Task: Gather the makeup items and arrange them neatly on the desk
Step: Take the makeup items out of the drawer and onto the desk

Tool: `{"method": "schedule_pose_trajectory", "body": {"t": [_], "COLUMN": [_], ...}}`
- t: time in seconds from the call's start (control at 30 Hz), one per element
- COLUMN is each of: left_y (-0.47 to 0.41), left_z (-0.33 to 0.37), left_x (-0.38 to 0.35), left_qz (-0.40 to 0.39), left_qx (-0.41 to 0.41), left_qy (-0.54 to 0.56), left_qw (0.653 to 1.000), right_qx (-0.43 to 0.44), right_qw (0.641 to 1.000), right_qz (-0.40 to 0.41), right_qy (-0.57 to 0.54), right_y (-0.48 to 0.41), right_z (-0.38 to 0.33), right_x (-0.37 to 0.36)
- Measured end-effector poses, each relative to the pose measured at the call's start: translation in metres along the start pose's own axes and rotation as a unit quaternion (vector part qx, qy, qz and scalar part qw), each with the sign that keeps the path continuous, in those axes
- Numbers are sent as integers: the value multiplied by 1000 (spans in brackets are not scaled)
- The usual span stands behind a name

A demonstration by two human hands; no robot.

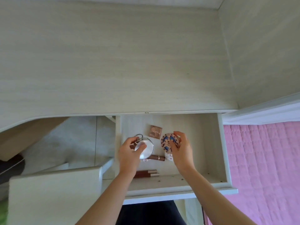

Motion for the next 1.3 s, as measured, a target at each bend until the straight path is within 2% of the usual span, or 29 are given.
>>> {"method": "schedule_pose_trajectory", "body": {"t": [0.23, 0.4, 0.63, 0.87, 1.3], "left_y": [-3, -23, -81, -151, -245], "left_z": [48, 77, 129, 184, 215], "left_x": [57, 87, 96, 81, 62], "left_qz": [-13, 0, 30, 28, -24], "left_qx": [11, 11, -48, -89, -72], "left_qy": [120, 157, 156, 136, 46], "left_qw": [993, 988, 986, 986, 996], "right_qx": [40, 45, 46, 63, 44], "right_qw": [998, 996, 989, 990, 989], "right_qz": [-9, -11, -27, -30, -70], "right_qy": [-48, -82, -136, -125, -120], "right_y": [30, 26, -9, -60, -124], "right_z": [-57, -100, -163, -216, -270], "right_x": [11, 6, -10, -34, -103]}}
Point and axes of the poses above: each hand's wrist, its own y-axis away from the middle knuckle, its own x-axis out of the back of the hand, z = x × y, the point moved 9 cm from there along -y, towards the middle knuckle, and after that the axes turned 13 degrees about z, right-handed, at the moved point
